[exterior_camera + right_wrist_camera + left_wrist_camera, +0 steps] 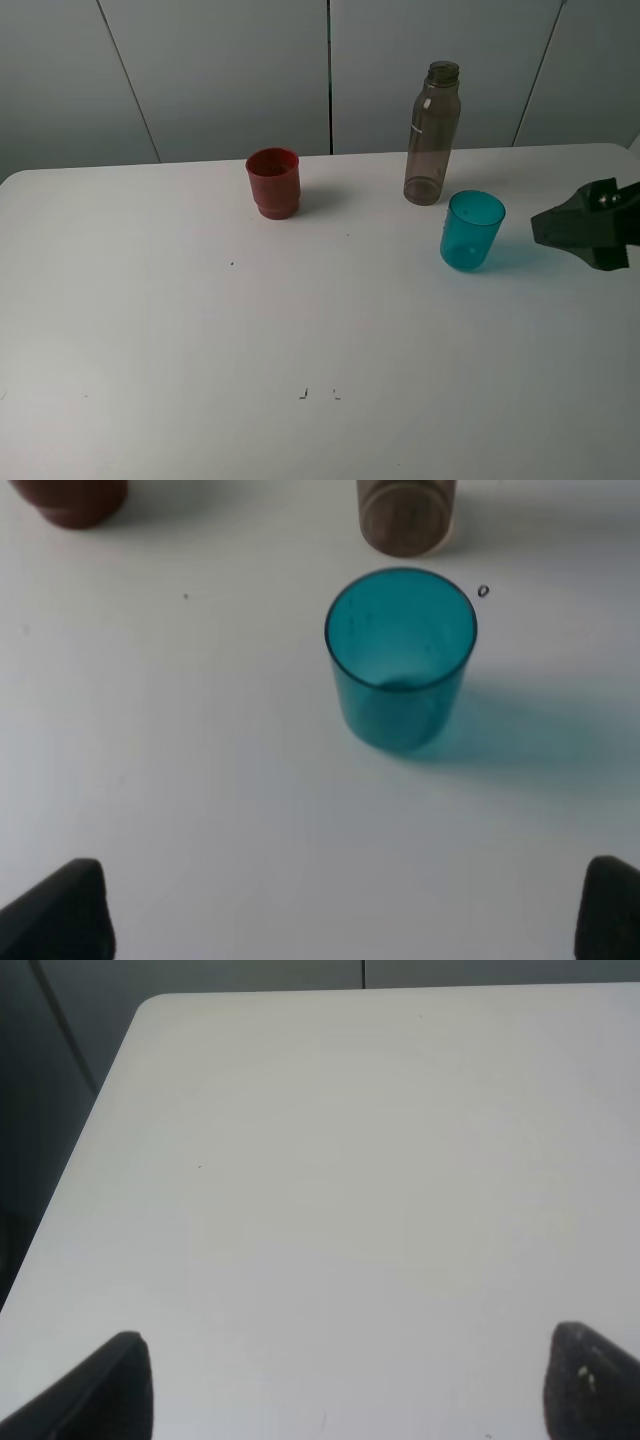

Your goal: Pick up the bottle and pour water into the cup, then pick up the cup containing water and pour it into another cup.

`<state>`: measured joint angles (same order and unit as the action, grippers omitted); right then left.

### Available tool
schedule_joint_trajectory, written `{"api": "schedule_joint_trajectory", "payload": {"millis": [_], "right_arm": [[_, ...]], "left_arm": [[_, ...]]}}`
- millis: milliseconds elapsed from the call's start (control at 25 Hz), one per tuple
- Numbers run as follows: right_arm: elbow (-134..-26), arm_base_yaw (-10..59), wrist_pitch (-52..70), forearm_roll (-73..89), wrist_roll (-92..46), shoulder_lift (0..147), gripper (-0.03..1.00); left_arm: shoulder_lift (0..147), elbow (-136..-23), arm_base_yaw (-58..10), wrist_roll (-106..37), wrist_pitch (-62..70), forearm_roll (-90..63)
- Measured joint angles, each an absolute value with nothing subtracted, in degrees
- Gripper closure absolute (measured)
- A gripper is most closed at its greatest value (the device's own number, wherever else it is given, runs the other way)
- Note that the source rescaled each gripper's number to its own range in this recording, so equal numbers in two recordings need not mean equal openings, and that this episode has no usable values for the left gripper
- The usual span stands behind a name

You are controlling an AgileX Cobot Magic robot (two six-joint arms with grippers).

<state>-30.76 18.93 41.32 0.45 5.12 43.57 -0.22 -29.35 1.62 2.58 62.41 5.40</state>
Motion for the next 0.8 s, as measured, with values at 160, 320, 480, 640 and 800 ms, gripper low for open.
{"api": "schedule_joint_trajectory", "payload": {"millis": [160, 320, 480, 640, 800], "right_arm": [[-30.9, 18.93, 52.86, 0.56, 5.12, 38.05, -0.03], [-30.9, 18.93, 58.74, 2.44, 5.12, 33.32, -0.03], [-29.92, 18.93, 60.45, 3.01, 4.41, 27.95, -0.03], [-29.42, 18.93, 61.4, 3.27, 3.75, 21.49, -0.03], [-29.42, 18.93, 61.68, 2.75, 3.66, 14.65, -0.03]], "left_arm": [[-0.22, -29.35, 1.62, 2.58, 62.41, 5.4], [-0.22, -29.35, 1.62, 2.58, 62.41, 5.4], [-0.22, -29.35, 1.62, 2.58, 62.41, 5.4], [-0.22, -29.35, 1.62, 2.58, 62.41, 5.4], [-0.22, -29.35, 1.62, 2.58, 62.41, 5.4]]}}
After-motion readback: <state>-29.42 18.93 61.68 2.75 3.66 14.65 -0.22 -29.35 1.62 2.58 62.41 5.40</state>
